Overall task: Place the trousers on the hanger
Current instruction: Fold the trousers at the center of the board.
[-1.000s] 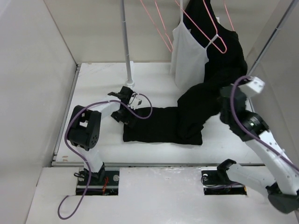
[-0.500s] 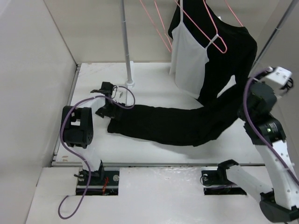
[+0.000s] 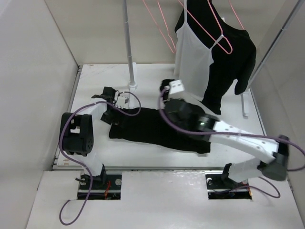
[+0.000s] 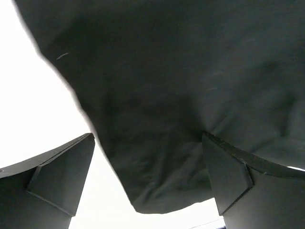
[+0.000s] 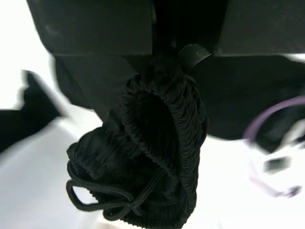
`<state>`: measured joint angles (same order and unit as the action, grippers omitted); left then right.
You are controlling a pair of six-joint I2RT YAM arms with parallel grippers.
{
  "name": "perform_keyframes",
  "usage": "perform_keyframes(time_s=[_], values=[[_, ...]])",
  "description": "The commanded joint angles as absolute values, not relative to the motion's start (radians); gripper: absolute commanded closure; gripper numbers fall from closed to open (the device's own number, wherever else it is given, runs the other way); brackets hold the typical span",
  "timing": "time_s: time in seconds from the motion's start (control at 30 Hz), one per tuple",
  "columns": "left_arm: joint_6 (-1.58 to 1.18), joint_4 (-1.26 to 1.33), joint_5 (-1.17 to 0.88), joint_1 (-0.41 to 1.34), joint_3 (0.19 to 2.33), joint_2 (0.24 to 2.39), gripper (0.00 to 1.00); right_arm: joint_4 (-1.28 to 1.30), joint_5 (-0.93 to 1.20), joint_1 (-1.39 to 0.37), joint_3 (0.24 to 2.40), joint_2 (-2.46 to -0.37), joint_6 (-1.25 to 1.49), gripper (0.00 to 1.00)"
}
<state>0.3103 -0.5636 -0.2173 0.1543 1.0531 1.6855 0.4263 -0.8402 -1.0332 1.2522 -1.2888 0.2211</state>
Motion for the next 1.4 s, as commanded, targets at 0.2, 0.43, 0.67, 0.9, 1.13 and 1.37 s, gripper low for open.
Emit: perform_keyframes(time_s=[0.2, 0.43, 0.67, 0.9, 1.13, 1.37], values=[[0.336, -0.594, -0.261, 0.038, 1.062, 1.713, 0.12, 0.356, -0.966, -1.215, 1.497, -1.699, 0.654, 1.00], [0.347, -0.571, -0.261, 0.018, 1.042, 1.744, 0.17, 0.350, -0.914, -1.279, 1.620, -1.903, 0.664, 1.00], [0.322, -0.580, -0.212, -0.081, 1.129, 1.753, 0.15, 0.266, -0.695, -1.279, 1.574, -1.971, 0.681, 0.92], [0.333, -0.589, -0.221, -0.094, 1.112, 1.763, 0.23, 0.250, -0.778, -1.279, 1.646, -1.973, 0.661, 0.96], [0.333, -0.580, -0.256, -0.094, 1.078, 1.772, 0.48, 0.198, -0.738, -1.279, 1.709, -2.022, 0.591, 0.96], [0.342, -0.569, -0.290, -0.094, 1.054, 1.781, 1.00, 0.133, -0.739, -1.279, 1.773, -1.996, 0.575, 0.99]])
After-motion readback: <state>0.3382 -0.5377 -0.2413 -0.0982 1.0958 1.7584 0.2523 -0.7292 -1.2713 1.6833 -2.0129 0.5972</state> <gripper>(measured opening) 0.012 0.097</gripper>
